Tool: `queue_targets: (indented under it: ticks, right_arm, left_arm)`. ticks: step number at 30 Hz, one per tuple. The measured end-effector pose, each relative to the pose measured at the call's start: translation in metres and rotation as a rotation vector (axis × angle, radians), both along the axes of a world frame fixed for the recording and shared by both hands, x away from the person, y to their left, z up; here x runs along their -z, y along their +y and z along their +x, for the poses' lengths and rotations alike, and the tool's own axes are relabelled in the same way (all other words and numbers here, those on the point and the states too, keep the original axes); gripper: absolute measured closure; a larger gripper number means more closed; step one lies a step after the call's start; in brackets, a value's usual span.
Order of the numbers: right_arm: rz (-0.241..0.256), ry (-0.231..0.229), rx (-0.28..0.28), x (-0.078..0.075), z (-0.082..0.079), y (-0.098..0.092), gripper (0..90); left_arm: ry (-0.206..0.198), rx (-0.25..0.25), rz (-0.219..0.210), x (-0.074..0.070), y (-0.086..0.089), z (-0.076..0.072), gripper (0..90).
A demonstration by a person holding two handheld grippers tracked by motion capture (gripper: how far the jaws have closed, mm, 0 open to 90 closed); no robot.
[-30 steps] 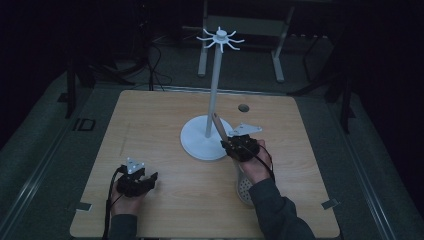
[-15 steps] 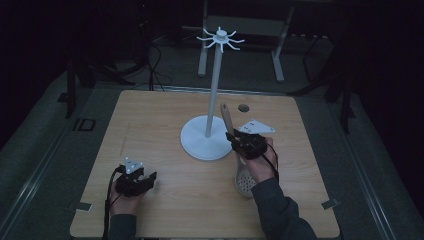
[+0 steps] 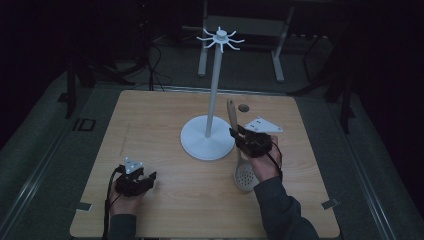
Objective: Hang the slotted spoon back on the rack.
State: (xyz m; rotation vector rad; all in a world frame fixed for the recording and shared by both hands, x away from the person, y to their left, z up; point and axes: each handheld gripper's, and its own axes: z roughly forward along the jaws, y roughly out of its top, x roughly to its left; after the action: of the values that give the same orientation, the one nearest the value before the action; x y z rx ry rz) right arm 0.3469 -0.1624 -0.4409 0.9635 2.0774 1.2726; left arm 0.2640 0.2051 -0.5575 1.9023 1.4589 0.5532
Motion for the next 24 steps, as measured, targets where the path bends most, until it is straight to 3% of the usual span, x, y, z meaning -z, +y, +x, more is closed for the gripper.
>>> queue_targets:
  ticks: [14, 24]
  right_arm:
    - [0.048, -0.076, 0.007, -0.016, -0.004, -0.008, 73.2]
    - [0.078, -0.098, 0.017, -0.022, -0.004, -0.01, 73.3]
  left_arm:
    - [0.001, -0.001, 0.002, 0.0, 0.0, 0.0, 47.0]
    - [0.001, 0.002, 0.003, 0.0, 0.0, 0.0, 47.0]
